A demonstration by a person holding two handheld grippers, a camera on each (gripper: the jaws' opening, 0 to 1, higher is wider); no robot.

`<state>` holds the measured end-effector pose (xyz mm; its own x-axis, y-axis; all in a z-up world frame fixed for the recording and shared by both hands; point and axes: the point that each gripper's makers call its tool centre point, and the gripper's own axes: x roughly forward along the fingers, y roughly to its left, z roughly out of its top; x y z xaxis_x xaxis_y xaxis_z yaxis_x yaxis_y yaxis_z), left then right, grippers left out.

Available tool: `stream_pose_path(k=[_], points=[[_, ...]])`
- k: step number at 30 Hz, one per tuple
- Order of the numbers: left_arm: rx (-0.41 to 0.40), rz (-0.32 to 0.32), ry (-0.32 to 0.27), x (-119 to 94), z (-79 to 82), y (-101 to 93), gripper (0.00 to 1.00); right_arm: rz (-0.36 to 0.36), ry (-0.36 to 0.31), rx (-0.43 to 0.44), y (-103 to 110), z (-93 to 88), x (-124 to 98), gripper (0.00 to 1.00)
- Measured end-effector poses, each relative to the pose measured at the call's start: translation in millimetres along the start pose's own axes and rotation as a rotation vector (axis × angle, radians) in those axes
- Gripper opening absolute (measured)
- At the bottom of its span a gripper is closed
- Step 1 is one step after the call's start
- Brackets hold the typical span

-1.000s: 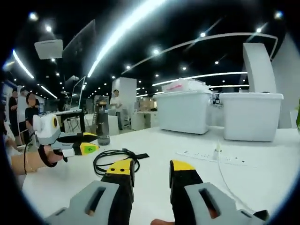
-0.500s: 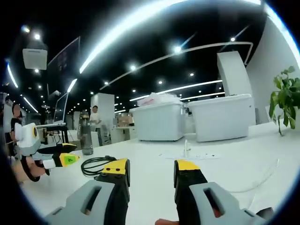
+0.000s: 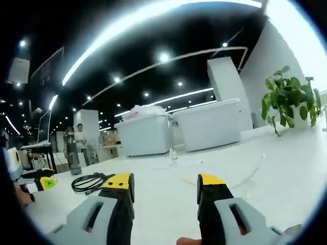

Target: Coil the Type-C to USB data cable on the desktop and secure it with Velcro straps.

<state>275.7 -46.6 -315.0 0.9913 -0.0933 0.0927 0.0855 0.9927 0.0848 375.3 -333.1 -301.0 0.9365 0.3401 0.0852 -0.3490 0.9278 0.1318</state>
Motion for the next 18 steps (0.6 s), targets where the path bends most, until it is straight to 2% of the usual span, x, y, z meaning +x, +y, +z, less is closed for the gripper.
stream_pose_path(k=[2, 3, 4, 5, 7, 9, 12, 16, 18], points=[[-0.003, -0.001, 0.033, -1, -6.7, 2.9, 0.49, 0.005, -0.017, 0.010, 0, 3.7, -2, 0.51], [-0.007, 0.000, 0.023, -2, -5.1, 4.1, 0.49, 0.010, -0.021, 0.023, -2, 5.3, 1, 0.51], [-0.029, 0.007, -0.015, -3, 0.8, 6.0, 0.49, 0.012, -0.030, 0.033, -4, 7.2, 5, 0.51], [-0.028, 0.007, -0.012, -3, 0.1, 6.8, 0.49, 0.013, -0.031, 0.031, -4, 6.9, 4, 0.51], [-0.029, 0.015, -0.001, -3, -2.6, 7.7, 0.49, -0.002, 0.001, -0.023, -7, 0.0, 1, 0.52], [-0.018, 0.016, 0.031, -4, -9.6, 6.3, 0.49, -0.018, 0.014, -0.039, -10, -4.5, -2, 0.52], [0.004, 0.015, 0.048, -5, -12.6, 5.1, 0.50, -0.022, 0.035, -0.024, -14, -11.0, -3, 0.52], [-0.020, 0.022, 0.052, -5, -14.4, 8.7, 0.50, 0.000, 0.059, -0.052, -5, -18.1, -8, 0.52], [-0.027, 0.029, 0.064, -6, -17.2, 13.4, 0.50, 0.013, 0.049, -0.063, -1, -16.4, -9, 0.52]])
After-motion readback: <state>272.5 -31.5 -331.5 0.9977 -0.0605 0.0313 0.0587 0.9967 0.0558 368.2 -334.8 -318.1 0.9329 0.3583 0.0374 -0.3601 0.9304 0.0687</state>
